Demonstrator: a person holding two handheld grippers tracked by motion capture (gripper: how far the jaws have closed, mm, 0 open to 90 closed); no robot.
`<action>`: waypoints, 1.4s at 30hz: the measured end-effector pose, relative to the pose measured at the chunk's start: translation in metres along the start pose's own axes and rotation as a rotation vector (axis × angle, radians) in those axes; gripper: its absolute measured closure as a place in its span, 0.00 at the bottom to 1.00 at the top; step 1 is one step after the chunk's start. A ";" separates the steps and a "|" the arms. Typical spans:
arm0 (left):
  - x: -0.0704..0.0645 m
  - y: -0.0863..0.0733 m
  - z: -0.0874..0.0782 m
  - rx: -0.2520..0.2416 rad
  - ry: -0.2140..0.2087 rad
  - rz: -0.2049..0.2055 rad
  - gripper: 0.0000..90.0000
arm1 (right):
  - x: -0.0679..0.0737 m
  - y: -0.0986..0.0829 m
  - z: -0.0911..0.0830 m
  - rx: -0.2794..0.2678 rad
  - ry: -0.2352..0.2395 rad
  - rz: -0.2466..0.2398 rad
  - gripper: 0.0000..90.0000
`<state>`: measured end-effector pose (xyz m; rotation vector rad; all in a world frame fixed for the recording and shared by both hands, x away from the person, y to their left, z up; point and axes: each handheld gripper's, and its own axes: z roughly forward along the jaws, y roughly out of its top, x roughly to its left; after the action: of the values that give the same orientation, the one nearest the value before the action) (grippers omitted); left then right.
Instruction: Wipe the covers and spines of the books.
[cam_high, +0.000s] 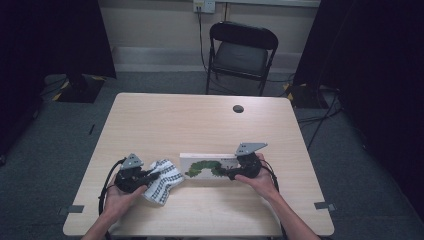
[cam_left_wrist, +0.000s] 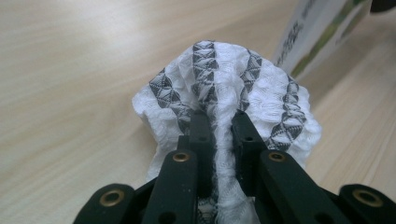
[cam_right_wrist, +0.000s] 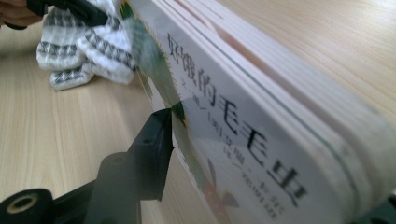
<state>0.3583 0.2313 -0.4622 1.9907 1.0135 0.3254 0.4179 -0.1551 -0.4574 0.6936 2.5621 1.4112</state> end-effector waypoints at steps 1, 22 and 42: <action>-0.001 0.006 -0.002 -0.015 0.014 0.007 0.91 | 0.000 0.000 0.000 0.000 0.000 -0.001 0.51; -0.029 0.056 0.005 -0.220 -0.042 -0.017 0.91 | 0.000 0.000 0.000 -0.001 0.002 0.001 0.54; -0.035 0.027 0.045 -0.059 -0.001 0.044 0.91 | 0.001 0.000 0.001 0.004 0.007 -0.007 0.54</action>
<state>0.3756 0.1703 -0.4633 1.9618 0.9499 0.3736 0.4178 -0.1541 -0.4582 0.6808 2.5712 1.4091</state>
